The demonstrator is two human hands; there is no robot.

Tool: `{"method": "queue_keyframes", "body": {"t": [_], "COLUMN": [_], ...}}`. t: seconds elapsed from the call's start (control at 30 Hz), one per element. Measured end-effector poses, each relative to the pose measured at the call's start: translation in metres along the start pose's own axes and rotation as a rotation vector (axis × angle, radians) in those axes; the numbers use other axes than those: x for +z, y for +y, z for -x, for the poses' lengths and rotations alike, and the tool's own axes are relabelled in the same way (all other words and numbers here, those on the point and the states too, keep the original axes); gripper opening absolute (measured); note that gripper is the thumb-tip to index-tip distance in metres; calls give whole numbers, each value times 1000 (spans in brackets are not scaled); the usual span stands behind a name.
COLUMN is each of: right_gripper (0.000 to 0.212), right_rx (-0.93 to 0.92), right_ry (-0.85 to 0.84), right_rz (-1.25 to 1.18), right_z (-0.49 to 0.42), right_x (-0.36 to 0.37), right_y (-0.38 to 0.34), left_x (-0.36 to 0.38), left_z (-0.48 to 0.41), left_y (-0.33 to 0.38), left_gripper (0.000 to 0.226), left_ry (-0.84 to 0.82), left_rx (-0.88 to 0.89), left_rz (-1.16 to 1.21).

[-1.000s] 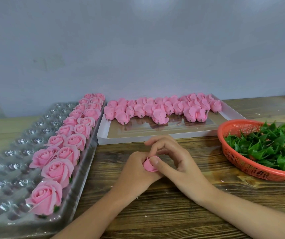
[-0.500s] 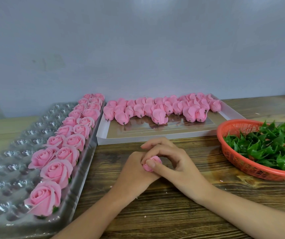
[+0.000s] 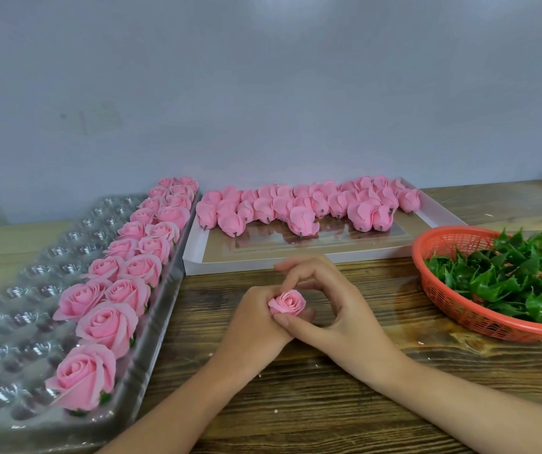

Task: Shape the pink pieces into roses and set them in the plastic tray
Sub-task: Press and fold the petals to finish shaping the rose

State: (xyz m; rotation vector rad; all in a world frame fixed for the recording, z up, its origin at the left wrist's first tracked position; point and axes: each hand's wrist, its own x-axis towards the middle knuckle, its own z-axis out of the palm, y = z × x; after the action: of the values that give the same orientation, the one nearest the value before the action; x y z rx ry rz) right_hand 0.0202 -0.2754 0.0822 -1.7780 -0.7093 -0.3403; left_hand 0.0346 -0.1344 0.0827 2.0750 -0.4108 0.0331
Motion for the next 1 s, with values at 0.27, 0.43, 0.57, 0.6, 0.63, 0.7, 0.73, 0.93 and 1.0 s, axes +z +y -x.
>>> {"method": "queue_keyframes", "body": {"t": [0.27,0.43,0.57,0.6,0.63,0.7,0.73,0.93,1.0], "right_gripper": [11,4,10,10,11,15,17,12,11], "right_rx": [-50,-172,-358,-369,-361,-326,-293,60,154], "right_ry": [57,121,112,98,71,-9,-40,129,119], "right_rz": [122,310,553,561,546,478,422,-34,-71], "right_z": [2,2,-1,-1,-2,-1,0,-2,-3], "right_x": [1,0,-2,-3,-3,-5,-5,-3,-2], "right_y": [-2,-3,-2,-1,-1,0,0,6,11], "left_x": [0,-2,-4,-4,-5,-8,-9,-5,-4], "left_z": [-2,-1,-1,-1,0,2,3,5,4], "left_y": [-2,-1,-2,-2,-1,2,2,4,3], "left_gripper": [15,32,46,40,35,32,32,27,25], "left_ry": [-14,-43,-71,-65,-54,-24,-15,87,92], "left_rx": [46,41,-16,-4,14,48,55,-33,-4], "left_rz": [-32,-20,-27,-20,0,55,89,325,328]}}
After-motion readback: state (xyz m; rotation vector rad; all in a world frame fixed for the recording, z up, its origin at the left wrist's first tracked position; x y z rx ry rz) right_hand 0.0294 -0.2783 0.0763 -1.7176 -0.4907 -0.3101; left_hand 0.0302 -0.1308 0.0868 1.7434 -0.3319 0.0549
